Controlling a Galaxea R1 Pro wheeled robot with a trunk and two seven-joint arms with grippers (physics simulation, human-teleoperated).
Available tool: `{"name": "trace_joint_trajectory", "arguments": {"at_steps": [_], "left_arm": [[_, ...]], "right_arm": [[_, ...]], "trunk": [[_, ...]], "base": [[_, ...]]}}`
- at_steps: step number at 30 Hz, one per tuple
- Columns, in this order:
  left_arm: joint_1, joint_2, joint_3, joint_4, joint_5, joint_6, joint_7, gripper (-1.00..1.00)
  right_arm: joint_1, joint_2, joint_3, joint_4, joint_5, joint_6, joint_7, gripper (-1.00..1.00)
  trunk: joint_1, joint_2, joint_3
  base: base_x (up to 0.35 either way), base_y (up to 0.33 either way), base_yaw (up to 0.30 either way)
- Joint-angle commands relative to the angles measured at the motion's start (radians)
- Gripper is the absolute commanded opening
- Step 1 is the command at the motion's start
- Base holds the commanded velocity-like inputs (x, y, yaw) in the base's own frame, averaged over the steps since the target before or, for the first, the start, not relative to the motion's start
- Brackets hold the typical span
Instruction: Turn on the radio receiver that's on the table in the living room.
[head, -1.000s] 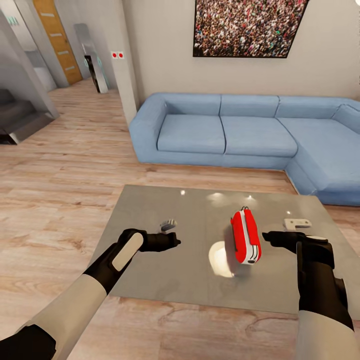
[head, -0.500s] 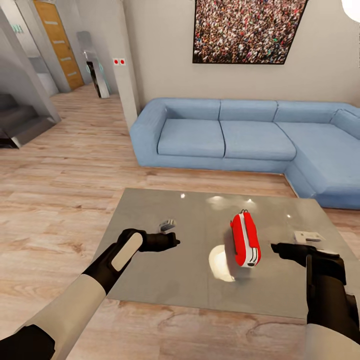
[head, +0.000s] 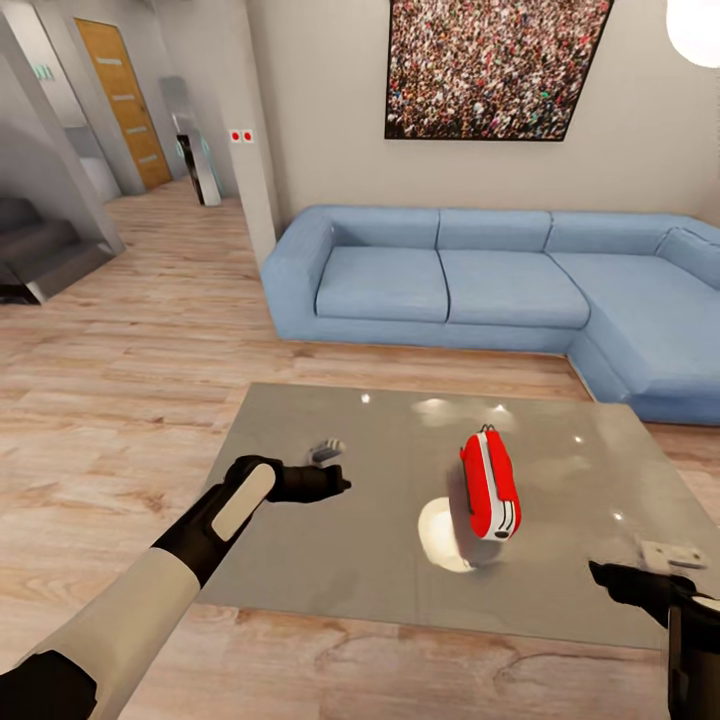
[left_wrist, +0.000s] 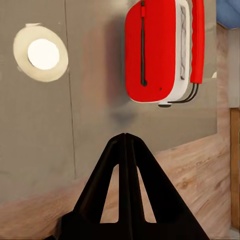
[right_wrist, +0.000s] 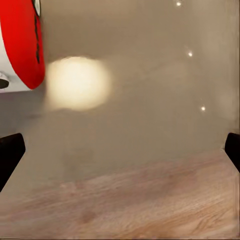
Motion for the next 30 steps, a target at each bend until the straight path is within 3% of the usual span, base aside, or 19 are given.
{"name": "trace_joint_trajectory", "arguments": {"at_steps": [1,6,9,11,13,14,17,20,26,30], "left_arm": [[0.000,0.001,0.000,-0.001,0.000,0.007,0.000,-1.00],[0.000,0.017,-0.013,-0.045,0.002,0.060,0.000,-1.00],[0.003,0.035,-0.065,-0.116,0.001,0.072,-0.001,-1.00],[0.007,0.059,-0.102,-0.158,0.002,0.075,-0.001,-1.00],[0.023,0.106,-0.146,-0.202,0.008,0.074,-0.001,-1.00],[0.029,0.117,-0.157,-0.212,0.010,0.074,-0.002,-1.00],[0.087,0.178,-0.193,-0.278,0.013,0.072,-0.016,-1.00],[0.142,0.221,-0.203,-0.331,0.014,0.070,-0.022,-1.00],[0.252,0.265,-0.209,-0.362,0.008,0.064,-0.023,-1.00],[0.345,0.289,-0.210,-0.349,0.003,0.043,-0.020,-1.00]], "right_arm": [[0.006,0.000,-0.009,0.000,-0.001,-0.004,0.000,1.00],[0.078,0.000,-0.073,0.000,0.000,-0.055,0.003,1.00],[0.135,0.002,-0.107,0.005,0.000,-0.114,0.004,1.00],[0.165,0.003,-0.127,0.008,-0.001,-0.148,0.007,1.00],[0.198,0.004,-0.154,0.012,-0.003,-0.184,0.017,1.00],[0.205,0.004,-0.162,0.013,-0.003,-0.191,0.020,1.00],[0.241,0.008,-0.204,0.030,0.011,-0.226,0.046,1.00],[0.252,0.010,-0.235,0.080,0.036,-0.269,0.058,1.00],[0.257,0.007,-0.310,0.235,0.080,-0.385,0.062,1.00],[0.258,0.004,-0.368,0.359,0.139,-0.457,0.057,1.00]], "trunk": [[0.000,0.000,0.002],[0.000,0.000,0.010],[0.000,0.000,0.014],[0.000,0.000,0.018],[0.000,0.000,0.021],[0.000,0.000,0.022],[0.000,0.000,0.027],[0.000,0.000,0.032],[0.000,0.000,0.042],[0.000,0.000,0.048]], "base": [[0.000,0.000,0.000],[0.000,0.000,0.000],[0.000,0.000,0.000],[0.000,0.000,0.000],[0.000,0.000,0.000],[0.000,0.000,0.000],[0.000,0.000,0.000],[0.000,0.000,0.000],[0.000,0.000,0.000],[0.000,0.000,0.000]]}}
